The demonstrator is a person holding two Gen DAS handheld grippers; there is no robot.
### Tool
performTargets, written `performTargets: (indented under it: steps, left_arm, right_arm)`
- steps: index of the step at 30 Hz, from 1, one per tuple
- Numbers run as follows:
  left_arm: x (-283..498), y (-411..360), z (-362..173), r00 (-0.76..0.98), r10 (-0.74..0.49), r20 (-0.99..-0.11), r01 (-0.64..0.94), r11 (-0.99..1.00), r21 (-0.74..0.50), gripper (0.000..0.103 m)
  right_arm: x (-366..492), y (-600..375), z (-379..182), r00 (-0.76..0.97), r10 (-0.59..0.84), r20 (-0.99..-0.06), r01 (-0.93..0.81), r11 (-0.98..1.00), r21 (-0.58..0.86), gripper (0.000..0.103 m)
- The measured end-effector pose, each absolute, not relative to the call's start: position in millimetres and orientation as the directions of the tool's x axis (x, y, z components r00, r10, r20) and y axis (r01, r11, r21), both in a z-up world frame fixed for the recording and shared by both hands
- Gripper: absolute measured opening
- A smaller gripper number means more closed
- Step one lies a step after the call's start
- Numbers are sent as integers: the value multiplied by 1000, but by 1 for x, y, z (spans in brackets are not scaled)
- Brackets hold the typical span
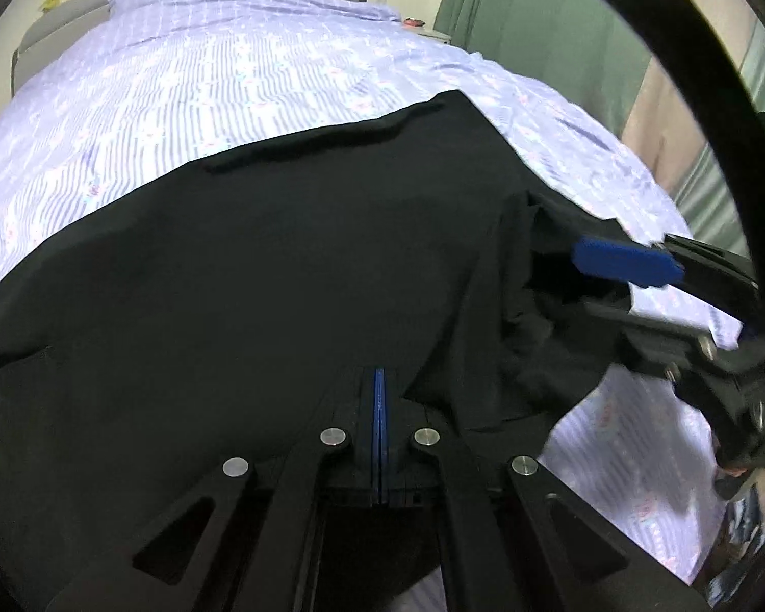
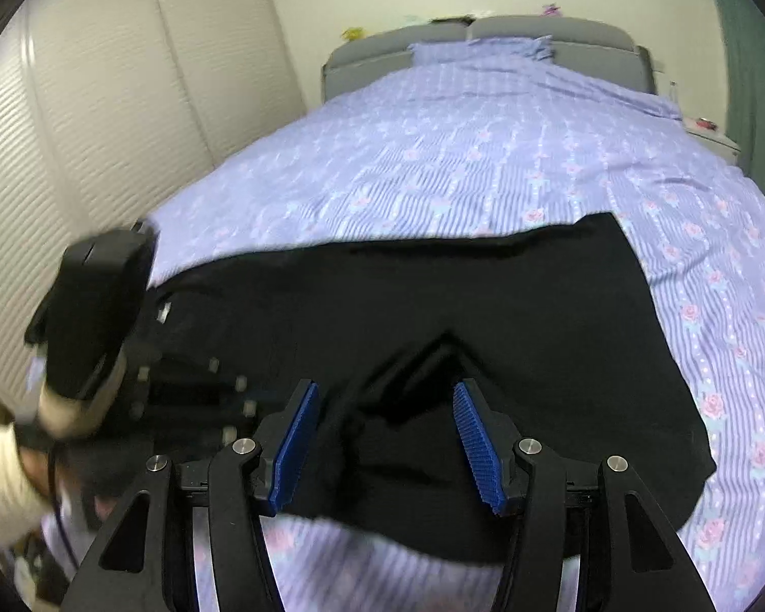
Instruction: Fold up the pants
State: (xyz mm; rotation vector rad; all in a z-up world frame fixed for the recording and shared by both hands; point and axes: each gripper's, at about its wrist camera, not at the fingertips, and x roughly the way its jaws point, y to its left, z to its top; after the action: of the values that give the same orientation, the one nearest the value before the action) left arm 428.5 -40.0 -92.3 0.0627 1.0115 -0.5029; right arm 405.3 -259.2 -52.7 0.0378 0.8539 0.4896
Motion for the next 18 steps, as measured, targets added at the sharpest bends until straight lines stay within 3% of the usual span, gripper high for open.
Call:
performTargets:
  steps: [10, 12, 18]
  left_arm:
    - [433, -53, -99, 422, -379, -823, 434, 882, -184, 2]
    - [433, -53, -99, 421, -383, -822, 433, 882, -189, 2]
    - [425, -49, -99, 434, -363, -825, 440, 884, -158, 2]
  right_arm:
    - [418, -221, -65, 489, 401, -775, -524, 845, 107, 55]
    - [424, -213, -70, 462, 391, -796, -537, 838, 100, 43]
    - [417, -228, -83, 401, 419, -815, -506, 843, 184, 40]
